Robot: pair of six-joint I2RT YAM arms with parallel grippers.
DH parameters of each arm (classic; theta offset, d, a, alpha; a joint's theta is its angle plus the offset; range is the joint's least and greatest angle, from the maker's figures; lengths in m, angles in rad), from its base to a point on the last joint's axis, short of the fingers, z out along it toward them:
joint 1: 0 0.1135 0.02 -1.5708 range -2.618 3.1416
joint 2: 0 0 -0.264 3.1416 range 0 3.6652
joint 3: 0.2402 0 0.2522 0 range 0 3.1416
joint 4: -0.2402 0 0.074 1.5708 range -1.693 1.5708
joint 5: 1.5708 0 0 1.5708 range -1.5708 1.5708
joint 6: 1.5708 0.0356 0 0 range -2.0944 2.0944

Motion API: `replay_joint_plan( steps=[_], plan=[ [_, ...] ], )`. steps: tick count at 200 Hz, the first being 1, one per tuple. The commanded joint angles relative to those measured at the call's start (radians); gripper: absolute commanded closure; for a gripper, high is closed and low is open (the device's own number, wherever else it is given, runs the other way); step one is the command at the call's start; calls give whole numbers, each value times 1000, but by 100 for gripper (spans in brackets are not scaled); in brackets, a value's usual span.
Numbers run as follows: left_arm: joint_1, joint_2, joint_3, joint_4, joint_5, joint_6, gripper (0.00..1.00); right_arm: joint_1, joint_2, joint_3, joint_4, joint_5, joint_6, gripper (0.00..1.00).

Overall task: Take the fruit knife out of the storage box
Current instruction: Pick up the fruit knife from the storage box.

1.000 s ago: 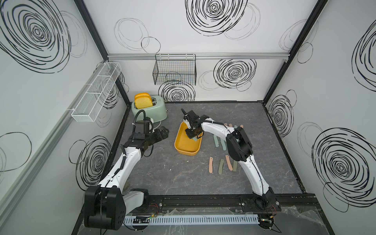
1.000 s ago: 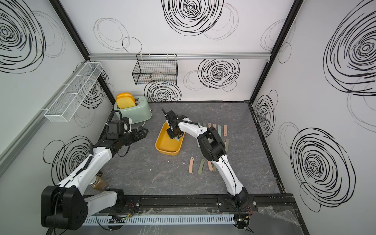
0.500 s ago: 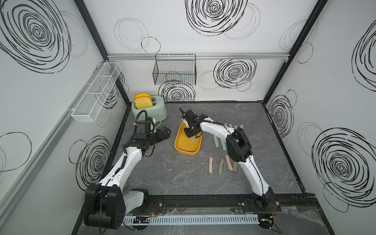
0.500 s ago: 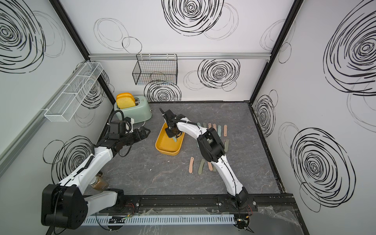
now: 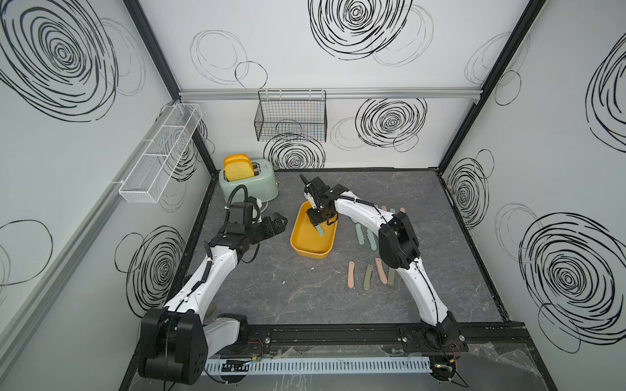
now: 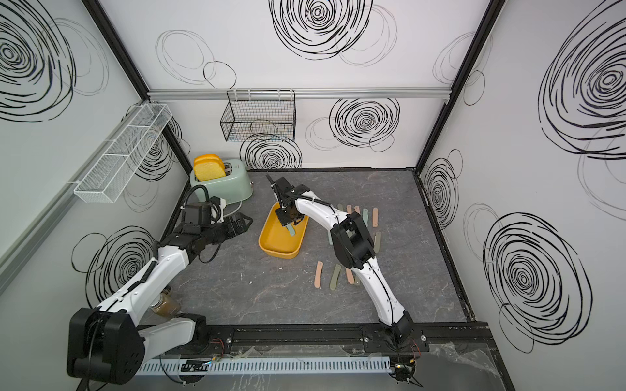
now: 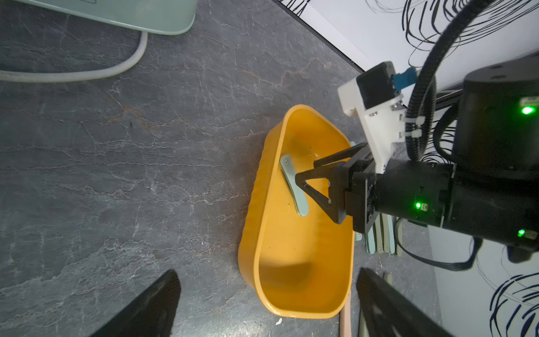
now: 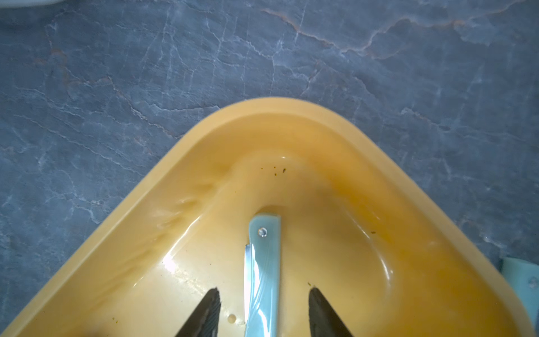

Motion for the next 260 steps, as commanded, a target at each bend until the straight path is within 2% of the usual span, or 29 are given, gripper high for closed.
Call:
replay_joint_plan(
  steps=[1,77,124,147,216,260],
  plan=[
    [-4,-20,-27,46,7,1,2,5,37,31,-84,-8,-36,45],
    [2,5,-25,58,14,14,2,11,99,40,-122,-18,-31,47],
    [11,19,-25,70,24,16,2,12,136,50,-145,-39,-23,75],
    [14,22,-23,71,29,18,2,13,135,57,-146,-20,-17,84],
    [15,18,-19,67,35,17,2,-5,121,200,-197,-30,14,86],
    [14,7,-39,79,37,4,2,-12,50,180,-203,-68,50,88]
  ],
)
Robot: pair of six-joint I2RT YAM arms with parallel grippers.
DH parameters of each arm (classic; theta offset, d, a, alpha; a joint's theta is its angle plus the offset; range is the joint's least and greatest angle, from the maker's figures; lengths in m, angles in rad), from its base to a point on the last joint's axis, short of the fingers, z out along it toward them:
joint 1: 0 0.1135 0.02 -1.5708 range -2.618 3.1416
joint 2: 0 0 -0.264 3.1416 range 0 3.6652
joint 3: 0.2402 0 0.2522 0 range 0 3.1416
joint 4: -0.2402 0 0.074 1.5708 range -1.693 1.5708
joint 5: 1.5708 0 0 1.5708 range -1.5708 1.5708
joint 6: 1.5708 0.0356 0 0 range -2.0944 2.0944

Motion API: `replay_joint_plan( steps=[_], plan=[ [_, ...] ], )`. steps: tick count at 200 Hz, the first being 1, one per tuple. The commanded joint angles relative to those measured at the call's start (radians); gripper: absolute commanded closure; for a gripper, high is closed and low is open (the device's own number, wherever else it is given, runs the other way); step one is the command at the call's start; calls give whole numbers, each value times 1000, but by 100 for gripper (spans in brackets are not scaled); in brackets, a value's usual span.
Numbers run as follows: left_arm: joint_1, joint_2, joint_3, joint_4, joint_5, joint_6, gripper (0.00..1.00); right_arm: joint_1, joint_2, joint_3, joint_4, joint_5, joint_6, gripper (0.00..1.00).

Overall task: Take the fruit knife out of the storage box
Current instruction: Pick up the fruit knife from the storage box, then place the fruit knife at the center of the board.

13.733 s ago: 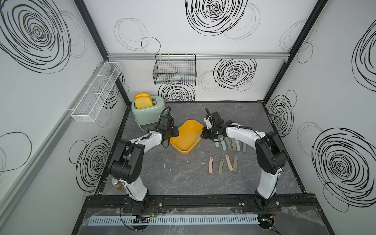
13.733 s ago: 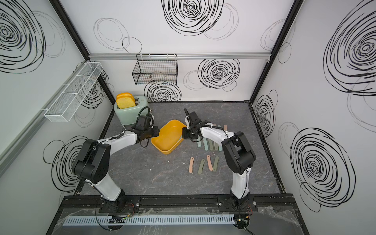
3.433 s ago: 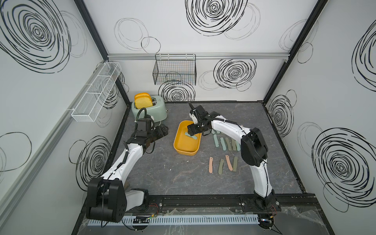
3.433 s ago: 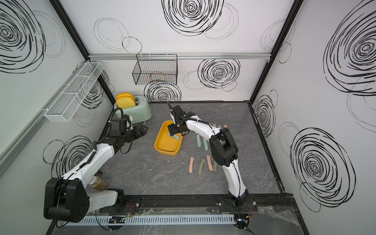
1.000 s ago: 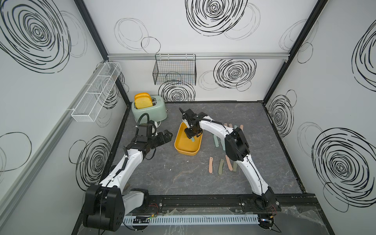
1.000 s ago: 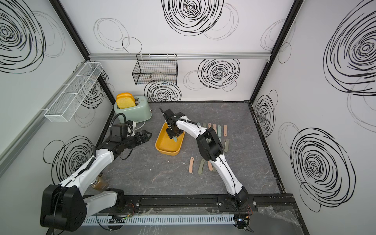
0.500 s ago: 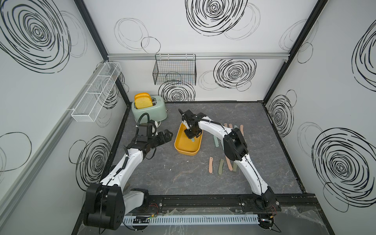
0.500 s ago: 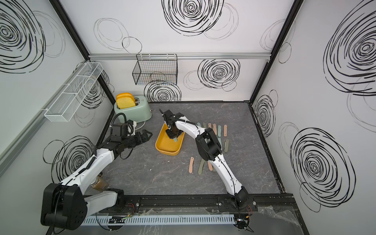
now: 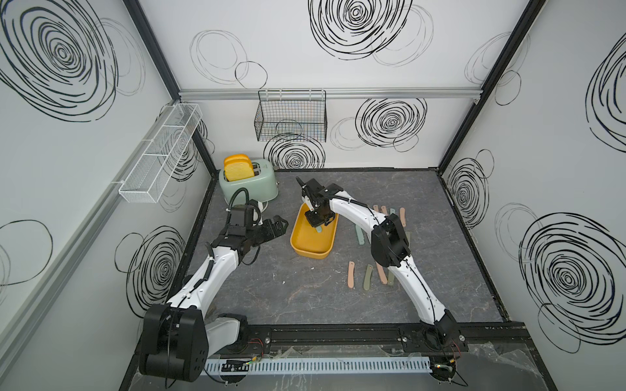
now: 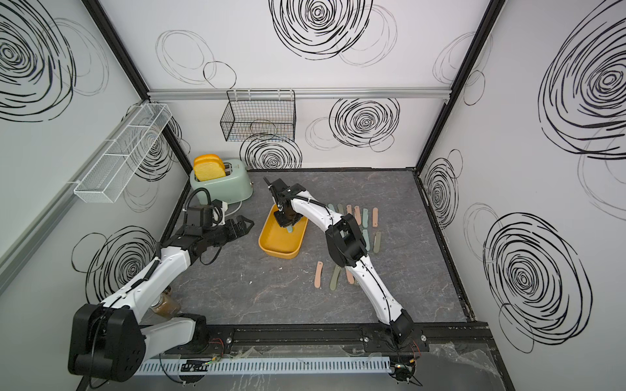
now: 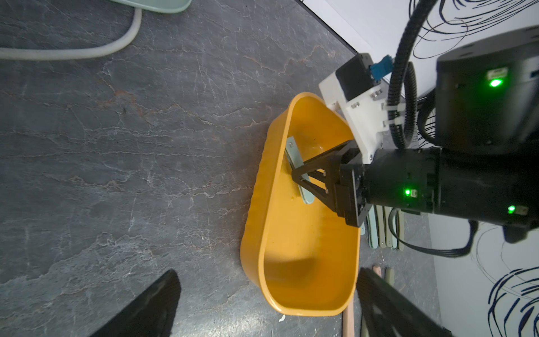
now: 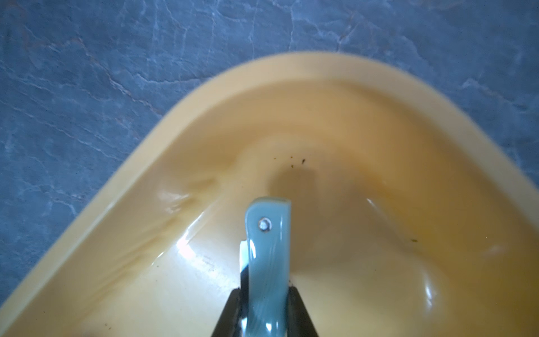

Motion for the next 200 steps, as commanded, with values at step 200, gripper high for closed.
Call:
replay_joint_plan(
  steps=[200],
  plan=[
    [-230,31,59,39,-77,13,2,-177,-571,-925,361,-99,218,89]
  ],
)
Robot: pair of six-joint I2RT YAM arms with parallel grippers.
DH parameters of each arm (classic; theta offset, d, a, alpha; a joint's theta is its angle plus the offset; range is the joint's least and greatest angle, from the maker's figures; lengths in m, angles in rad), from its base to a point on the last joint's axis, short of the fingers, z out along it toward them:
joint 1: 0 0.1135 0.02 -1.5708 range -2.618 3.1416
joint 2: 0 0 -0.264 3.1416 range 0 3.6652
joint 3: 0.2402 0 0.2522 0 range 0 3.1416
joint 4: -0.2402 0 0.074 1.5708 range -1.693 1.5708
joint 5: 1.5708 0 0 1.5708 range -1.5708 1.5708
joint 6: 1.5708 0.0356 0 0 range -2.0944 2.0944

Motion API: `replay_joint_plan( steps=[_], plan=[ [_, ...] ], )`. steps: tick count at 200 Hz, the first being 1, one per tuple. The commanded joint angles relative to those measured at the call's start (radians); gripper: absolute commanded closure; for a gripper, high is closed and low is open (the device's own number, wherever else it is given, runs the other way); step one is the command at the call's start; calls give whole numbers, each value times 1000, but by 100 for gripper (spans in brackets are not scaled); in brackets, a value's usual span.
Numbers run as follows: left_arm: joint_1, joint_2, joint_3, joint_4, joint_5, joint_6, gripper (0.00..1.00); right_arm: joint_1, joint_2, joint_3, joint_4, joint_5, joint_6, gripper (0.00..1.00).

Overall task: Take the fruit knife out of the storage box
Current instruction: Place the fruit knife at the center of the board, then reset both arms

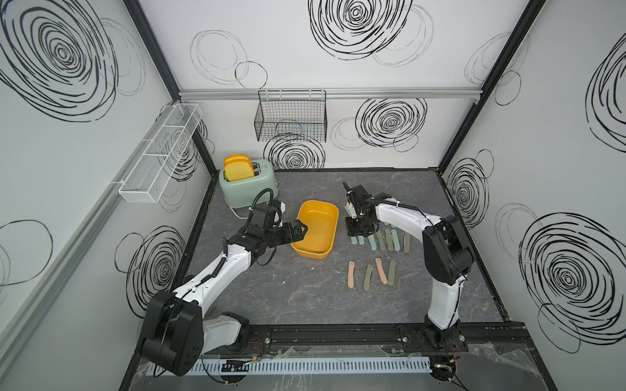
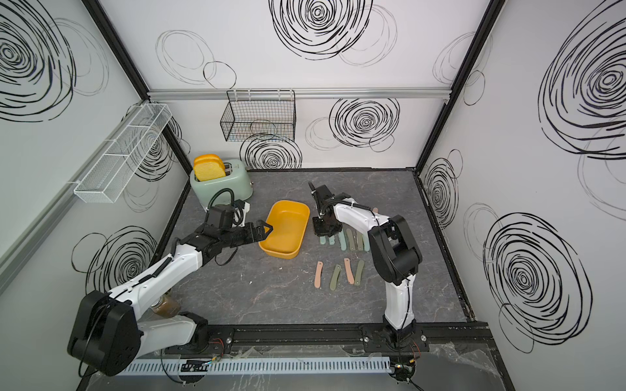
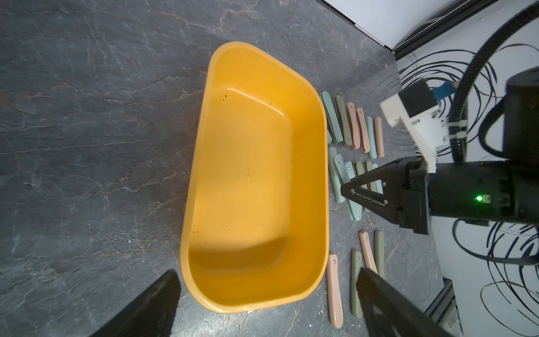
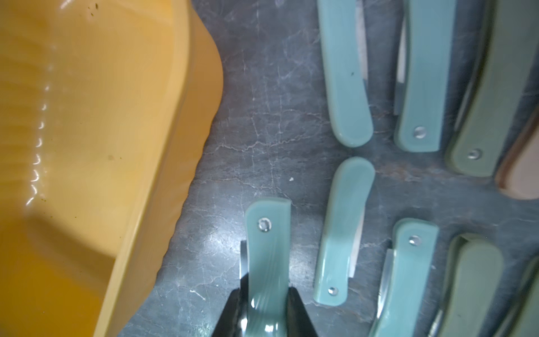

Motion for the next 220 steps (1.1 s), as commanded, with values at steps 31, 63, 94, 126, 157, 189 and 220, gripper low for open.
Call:
replay_joint_plan(
  steps=[31,63,94,126,157,189,220],
  plan=[
    [2,-47,2,-1,-28,33,2,-5,43,-8,94,-10,21,79],
    [12,-62,-28,1,-23,32,2,-17,44,-18,93,-3,7,52],
    [28,-78,-36,-4,-11,37,2,-23,8,-34,95,-9,3,51],
    [64,-91,-25,-37,0,67,2,-24,-76,-77,112,-53,17,40],
    [114,-121,-52,-42,-58,86,2,-26,-239,-186,186,-105,10,16],
    [154,-149,-105,17,-161,111,2,-56,-454,-335,300,-143,11,1],
    [192,-141,-138,144,-233,139,2,-87,-609,-470,375,-85,-7,1]
  ],
)
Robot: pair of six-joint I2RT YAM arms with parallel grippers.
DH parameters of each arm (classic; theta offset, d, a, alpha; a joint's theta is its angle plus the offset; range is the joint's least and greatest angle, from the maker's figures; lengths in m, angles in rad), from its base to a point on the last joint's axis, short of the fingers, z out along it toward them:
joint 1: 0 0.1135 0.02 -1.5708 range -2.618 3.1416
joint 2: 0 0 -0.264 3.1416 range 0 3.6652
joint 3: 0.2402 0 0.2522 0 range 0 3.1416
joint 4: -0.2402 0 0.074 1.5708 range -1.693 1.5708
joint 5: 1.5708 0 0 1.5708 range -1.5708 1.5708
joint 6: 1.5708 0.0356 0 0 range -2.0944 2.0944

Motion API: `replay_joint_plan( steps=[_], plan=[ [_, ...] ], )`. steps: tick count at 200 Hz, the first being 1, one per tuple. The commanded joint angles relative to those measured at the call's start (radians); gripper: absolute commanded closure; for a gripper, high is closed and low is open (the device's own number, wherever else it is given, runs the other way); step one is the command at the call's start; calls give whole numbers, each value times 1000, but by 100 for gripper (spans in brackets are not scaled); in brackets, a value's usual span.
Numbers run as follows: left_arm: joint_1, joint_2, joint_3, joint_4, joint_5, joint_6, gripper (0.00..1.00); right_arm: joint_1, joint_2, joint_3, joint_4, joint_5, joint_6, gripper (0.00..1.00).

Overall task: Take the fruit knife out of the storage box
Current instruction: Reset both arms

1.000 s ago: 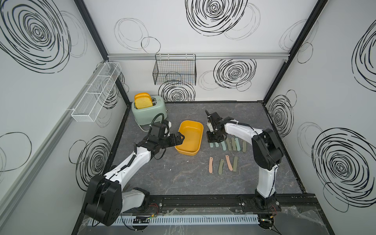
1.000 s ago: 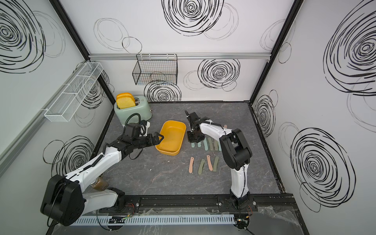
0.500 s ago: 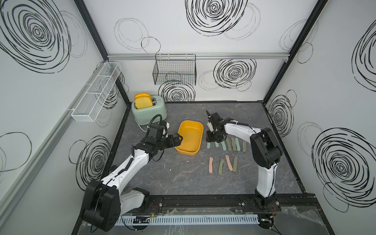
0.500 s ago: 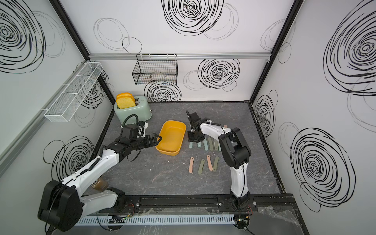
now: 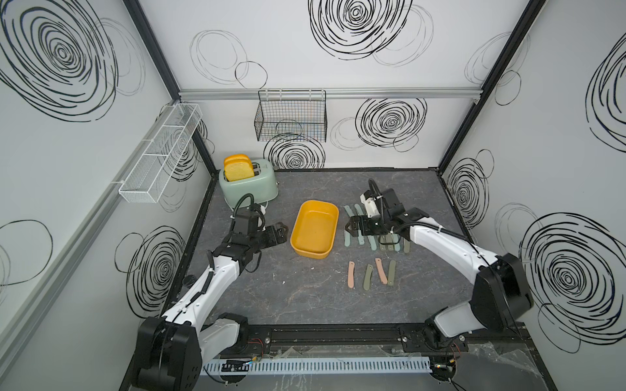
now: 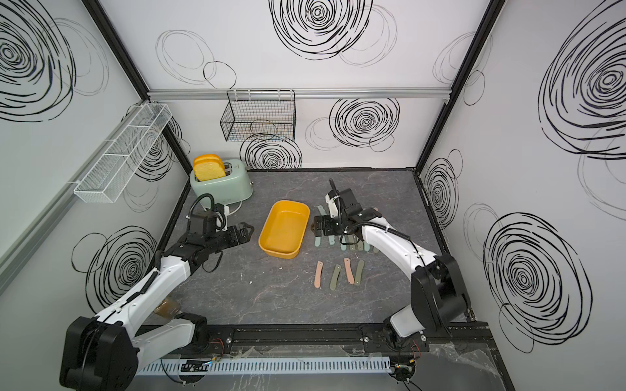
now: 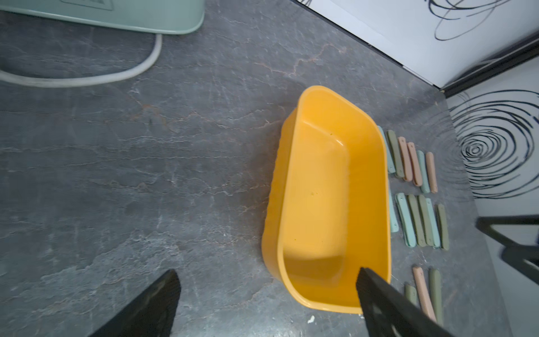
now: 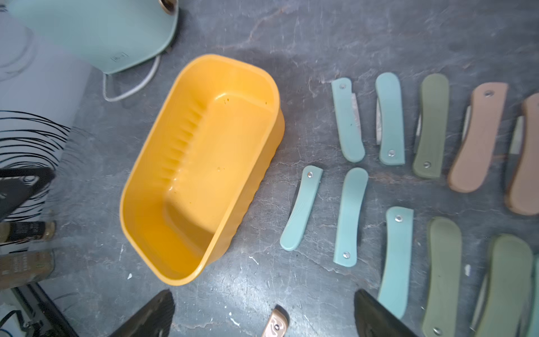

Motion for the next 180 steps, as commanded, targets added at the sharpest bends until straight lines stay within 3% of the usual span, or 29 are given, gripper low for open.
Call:
replay_joint_plan(
  steps=[1,48,71,95,113,136,160,180],
  plan=[
    [21,-3,-22,151,-101,58,2,-29,-84,-96,92,32,-16,1],
    [-1,24,-102,389,-330,191,2,-177,-131,-224,142,179,-100,1],
    [-31,38,-177,536,-484,276,2,-292,-197,-333,264,217,-141,1],
    [-31,47,-228,670,-499,330,2,-364,-334,-499,462,341,-183,1],
    [-19,65,-255,742,-438,375,2,-367,-430,-641,651,440,-266,1],
    [7,86,-304,843,-408,394,2,-390,-506,-802,900,467,-306,1],
    [49,129,-359,1015,-362,360,2,-419,-459,-863,1106,431,-345,1],
    [60,206,-360,1105,-368,335,2,-417,-312,-923,1360,382,-398,1]
  ],
)
